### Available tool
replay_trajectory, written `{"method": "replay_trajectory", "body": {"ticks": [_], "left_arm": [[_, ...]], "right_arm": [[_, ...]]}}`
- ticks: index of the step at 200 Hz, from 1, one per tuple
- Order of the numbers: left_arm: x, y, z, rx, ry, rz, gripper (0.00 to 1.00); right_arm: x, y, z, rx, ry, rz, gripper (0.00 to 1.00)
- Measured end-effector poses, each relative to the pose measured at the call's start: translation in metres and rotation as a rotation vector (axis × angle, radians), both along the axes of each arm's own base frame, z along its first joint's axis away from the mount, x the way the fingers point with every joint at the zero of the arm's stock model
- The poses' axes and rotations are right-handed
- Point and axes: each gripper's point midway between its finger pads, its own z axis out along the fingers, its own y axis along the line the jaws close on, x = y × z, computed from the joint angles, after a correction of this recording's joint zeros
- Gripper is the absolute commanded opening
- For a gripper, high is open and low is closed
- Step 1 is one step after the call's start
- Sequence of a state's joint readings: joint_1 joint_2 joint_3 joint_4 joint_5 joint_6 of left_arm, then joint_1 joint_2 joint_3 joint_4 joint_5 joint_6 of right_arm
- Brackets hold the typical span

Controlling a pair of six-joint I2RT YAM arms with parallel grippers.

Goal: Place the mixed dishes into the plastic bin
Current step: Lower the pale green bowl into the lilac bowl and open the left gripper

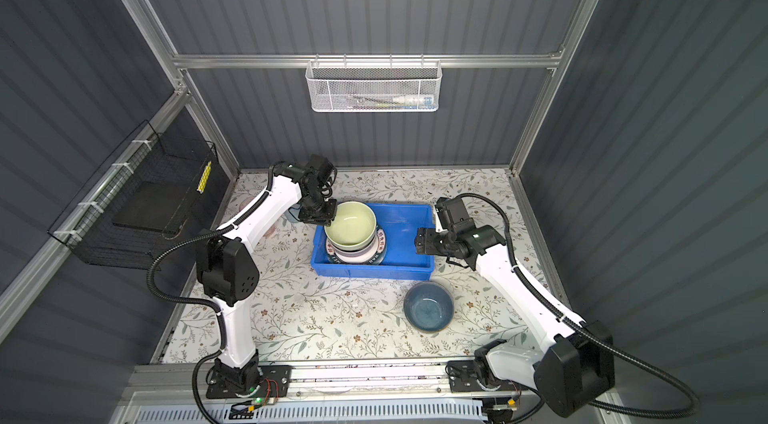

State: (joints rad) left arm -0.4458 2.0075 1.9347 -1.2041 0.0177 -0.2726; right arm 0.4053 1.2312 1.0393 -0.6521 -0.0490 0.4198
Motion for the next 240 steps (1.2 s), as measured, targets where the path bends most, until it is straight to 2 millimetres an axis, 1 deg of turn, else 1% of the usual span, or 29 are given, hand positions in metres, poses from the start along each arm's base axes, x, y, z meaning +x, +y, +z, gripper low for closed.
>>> {"method": "replay_trajectory", "body": {"ticks": [52,111,143,189,209,227,240], "left_arm": [[0.000,0.000,0.000,0.001,-0.001,-0.008,0.00],[-0.002,0.001,-0.006,0.009,0.014,-0.011,0.00],[0.000,0.000,-0.011,0.011,0.018,-0.011,0.05],[0.001,0.000,-0.013,0.012,0.020,-0.011,0.09],[0.001,0.000,-0.013,0.011,0.019,-0.011,0.15],[0.001,-0.002,-0.013,0.003,0.020,-0.013,0.17],[0.002,-0.002,-0.013,0.001,0.018,-0.015,0.21]], "right_arm": [[0.000,0.000,0.000,0.003,0.002,-0.005,0.85],[0.000,0.000,-0.001,0.005,0.004,-0.008,0.85],[0.000,0.000,-0.001,0.006,0.005,-0.008,0.85],[-0.002,0.001,-0.005,0.009,0.014,-0.004,0.85],[-0.002,0.001,-0.006,0.008,0.016,-0.004,0.85],[-0.002,0.001,-0.006,0.008,0.015,-0.004,0.85],[-0.002,0.001,-0.006,0.010,0.016,-0.003,0.85]]}}
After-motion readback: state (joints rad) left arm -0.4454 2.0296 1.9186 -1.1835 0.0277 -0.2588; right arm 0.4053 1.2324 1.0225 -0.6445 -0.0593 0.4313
